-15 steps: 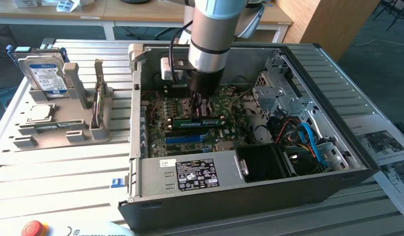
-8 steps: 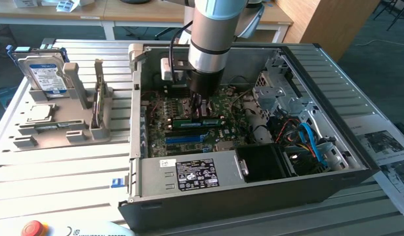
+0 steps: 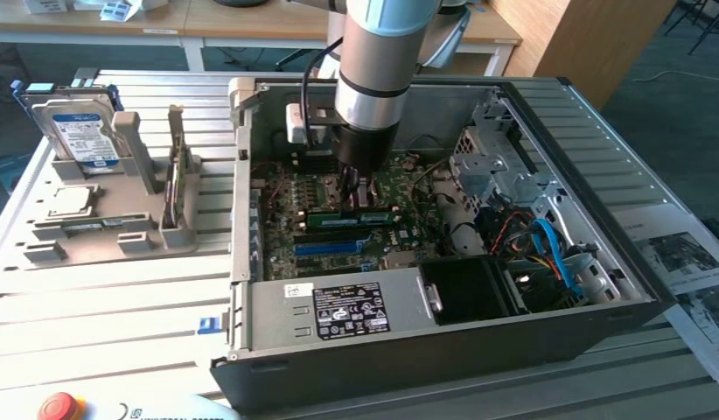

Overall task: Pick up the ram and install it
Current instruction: 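Press down the ram until it locks into place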

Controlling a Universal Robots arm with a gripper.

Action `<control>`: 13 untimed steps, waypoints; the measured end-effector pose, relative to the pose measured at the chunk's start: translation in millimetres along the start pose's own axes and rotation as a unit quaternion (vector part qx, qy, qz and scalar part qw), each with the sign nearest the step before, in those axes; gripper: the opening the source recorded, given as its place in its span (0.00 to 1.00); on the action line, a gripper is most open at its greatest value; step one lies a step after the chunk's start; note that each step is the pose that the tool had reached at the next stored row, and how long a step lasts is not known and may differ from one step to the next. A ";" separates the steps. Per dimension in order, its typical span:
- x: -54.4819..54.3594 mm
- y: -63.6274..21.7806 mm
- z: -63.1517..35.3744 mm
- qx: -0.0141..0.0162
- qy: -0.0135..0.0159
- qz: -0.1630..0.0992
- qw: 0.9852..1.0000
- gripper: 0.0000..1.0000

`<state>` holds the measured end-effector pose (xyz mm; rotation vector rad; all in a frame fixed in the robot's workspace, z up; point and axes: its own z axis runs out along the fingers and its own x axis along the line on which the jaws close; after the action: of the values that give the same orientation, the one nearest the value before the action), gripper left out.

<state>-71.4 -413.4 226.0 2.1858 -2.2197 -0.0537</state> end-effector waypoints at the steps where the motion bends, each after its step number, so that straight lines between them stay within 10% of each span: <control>1: 0.0 0.0 0.1 0.000 0.000 0.000 1.000 0.11; 13: 0.7 -0.1 1.5 0.000 0.000 0.000 1.000 0.11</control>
<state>-71.4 -414.0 224.6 2.1858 -2.2196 -0.0538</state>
